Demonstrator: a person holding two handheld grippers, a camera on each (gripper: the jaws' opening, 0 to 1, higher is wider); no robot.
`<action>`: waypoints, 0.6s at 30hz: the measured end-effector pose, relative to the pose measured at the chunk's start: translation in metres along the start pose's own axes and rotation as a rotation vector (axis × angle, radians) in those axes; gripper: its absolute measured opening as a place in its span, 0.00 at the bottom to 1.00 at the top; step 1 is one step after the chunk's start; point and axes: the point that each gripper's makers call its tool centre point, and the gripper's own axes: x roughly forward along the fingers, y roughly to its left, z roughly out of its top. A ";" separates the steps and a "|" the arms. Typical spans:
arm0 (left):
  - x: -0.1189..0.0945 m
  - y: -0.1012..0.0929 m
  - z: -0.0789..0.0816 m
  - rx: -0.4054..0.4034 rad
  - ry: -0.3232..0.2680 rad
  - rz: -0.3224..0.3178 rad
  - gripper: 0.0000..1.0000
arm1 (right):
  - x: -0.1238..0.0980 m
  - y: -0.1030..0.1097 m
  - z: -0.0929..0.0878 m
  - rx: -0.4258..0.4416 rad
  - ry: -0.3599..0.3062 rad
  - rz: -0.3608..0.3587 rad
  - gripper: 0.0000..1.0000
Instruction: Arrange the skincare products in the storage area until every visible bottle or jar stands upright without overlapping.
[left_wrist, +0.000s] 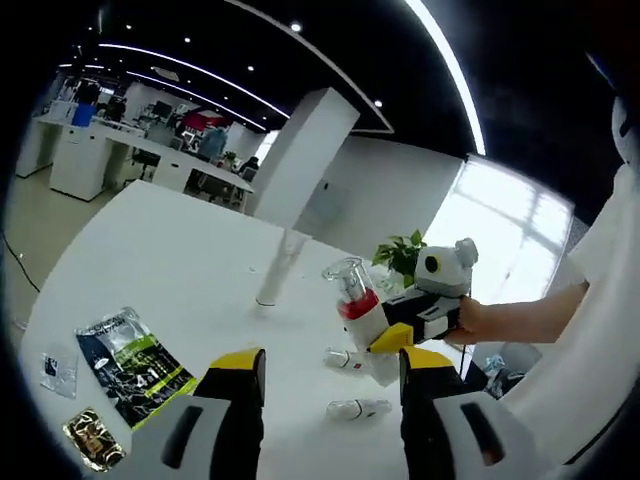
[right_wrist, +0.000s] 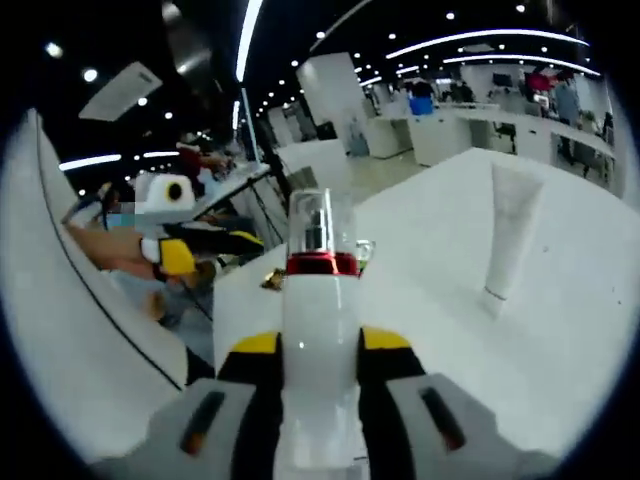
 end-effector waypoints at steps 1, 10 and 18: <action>0.002 -0.006 0.003 -0.011 -0.013 -0.033 0.55 | 0.001 0.004 0.003 0.003 -0.011 0.014 0.25; 0.011 -0.041 0.018 -0.084 -0.076 -0.215 0.55 | 0.002 0.056 0.028 0.031 -0.113 0.230 0.25; 0.010 -0.054 0.030 -0.105 -0.130 -0.297 0.55 | 0.001 0.085 0.040 0.043 -0.153 0.367 0.26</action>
